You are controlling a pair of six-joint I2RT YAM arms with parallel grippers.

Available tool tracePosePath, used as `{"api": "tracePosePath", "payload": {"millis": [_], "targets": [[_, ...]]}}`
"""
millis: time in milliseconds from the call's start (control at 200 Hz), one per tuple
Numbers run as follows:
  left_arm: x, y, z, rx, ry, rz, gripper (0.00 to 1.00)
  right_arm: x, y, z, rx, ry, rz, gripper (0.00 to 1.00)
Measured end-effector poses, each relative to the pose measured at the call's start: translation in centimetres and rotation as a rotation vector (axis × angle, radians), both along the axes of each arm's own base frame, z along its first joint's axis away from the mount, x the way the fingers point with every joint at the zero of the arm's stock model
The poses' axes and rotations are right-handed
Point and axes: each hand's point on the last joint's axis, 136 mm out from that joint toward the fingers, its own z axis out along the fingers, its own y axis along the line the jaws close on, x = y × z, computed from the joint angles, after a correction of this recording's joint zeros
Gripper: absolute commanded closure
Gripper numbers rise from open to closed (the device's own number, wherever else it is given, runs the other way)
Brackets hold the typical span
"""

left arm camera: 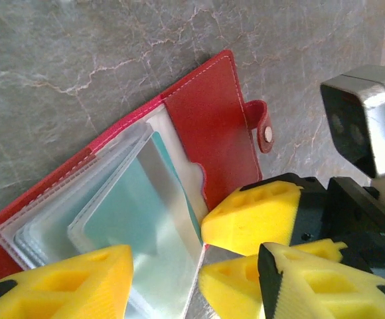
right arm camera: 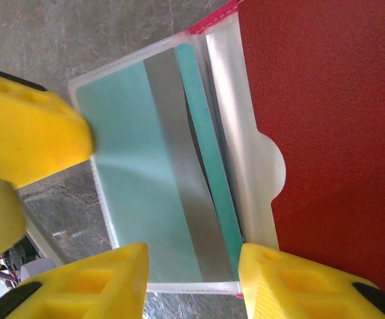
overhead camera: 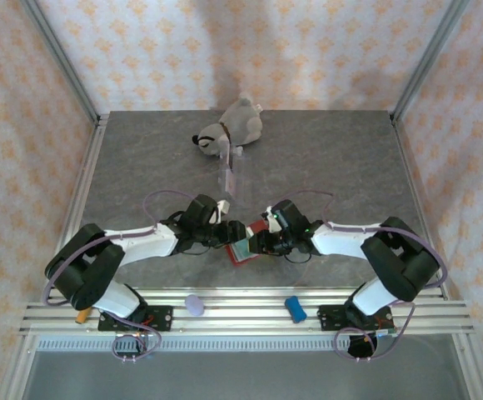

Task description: Put the credit cards into the card holder

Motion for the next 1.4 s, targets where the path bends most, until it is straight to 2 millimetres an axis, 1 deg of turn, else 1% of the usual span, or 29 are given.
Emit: {"api": "tracePosePath", "payload": {"millis": [215, 551, 746, 931, 1031, 1146, 1222, 1307, 1402], "targets": [[0.2, 0.4, 0.6, 0.010, -0.023, 0.019, 0.45, 0.1, 0.3, 0.0, 0.019, -0.004, 0.003, 0.60], [0.1, 0.8, -0.6, 0.044, 0.005, 0.029, 0.46, 0.2, 0.7, 0.0, 0.039, -0.002, 0.005, 0.61], [-0.2, 1.6, -1.2, 0.087, 0.023, 0.045, 0.42, 0.2, 0.7, -0.1, 0.043, -0.005, 0.004, 0.62], [-0.2, 1.6, -0.1, 0.072, -0.001, 0.049, 0.42, 0.2, 0.8, -0.1, 0.053, -0.002, 0.003, 0.62], [-0.1, 1.6, 0.0, 0.066, -0.003, 0.052, 0.42, 0.2, 0.9, -0.1, 0.056, 0.002, 0.003, 0.63], [0.1, 1.3, -0.1, 0.052, -0.005, 0.057, 0.43, 0.3, 1.1, -0.1, 0.063, -0.001, 0.007, 0.63], [0.2, 1.2, -0.7, 0.055, 0.009, 0.061, 0.44, 0.3, 1.1, -0.1, 0.066, -0.001, 0.008, 0.63], [0.2, 1.1, -1.4, 0.059, 0.025, 0.061, 0.48, 0.3, 1.1, -0.1, 0.067, 0.002, 0.006, 0.63], [0.2, 0.6, -1.6, 0.050, 0.036, 0.052, 0.52, 0.3, 1.1, 0.0, 0.071, -0.002, 0.006, 0.60]]}}
